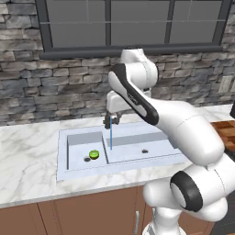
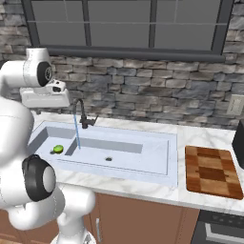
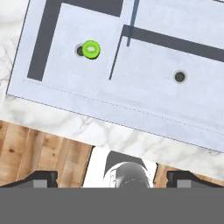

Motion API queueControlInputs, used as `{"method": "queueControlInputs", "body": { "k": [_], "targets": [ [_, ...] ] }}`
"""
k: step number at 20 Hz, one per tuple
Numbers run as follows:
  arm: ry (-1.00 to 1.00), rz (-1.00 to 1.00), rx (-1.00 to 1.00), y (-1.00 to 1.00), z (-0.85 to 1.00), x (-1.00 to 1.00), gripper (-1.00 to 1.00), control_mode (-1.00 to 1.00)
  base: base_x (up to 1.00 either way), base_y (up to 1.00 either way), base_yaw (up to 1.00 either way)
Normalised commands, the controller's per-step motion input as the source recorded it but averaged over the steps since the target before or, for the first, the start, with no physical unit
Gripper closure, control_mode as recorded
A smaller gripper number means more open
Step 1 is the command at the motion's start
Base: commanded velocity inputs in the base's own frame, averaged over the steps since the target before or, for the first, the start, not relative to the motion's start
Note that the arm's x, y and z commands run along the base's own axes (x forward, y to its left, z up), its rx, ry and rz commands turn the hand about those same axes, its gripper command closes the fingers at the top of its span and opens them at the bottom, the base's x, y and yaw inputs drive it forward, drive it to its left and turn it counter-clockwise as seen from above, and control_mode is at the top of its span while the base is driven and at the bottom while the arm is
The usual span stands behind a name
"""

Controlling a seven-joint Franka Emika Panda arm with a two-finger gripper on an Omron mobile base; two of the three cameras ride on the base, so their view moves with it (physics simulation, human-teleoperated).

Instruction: Pick the kiwi from the sink and place it on the cutting board to airdry. Then turn off the sink faucet.

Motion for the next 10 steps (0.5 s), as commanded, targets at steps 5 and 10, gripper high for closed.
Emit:
{"method": "queueControlInputs", "body": {
  "k": [5, 10],
  "targets": [
    [0.02, 0.07, -0.05, 0.34, -0.11, 0.00, -1.00, -1.00, 0.00, 0.00, 0.00],
    [0.00, 0.08, -0.02, 0.28, -0.14, 0.00, -1.00, -1.00, 0.00, 0.00, 0.00]
  ]
}}
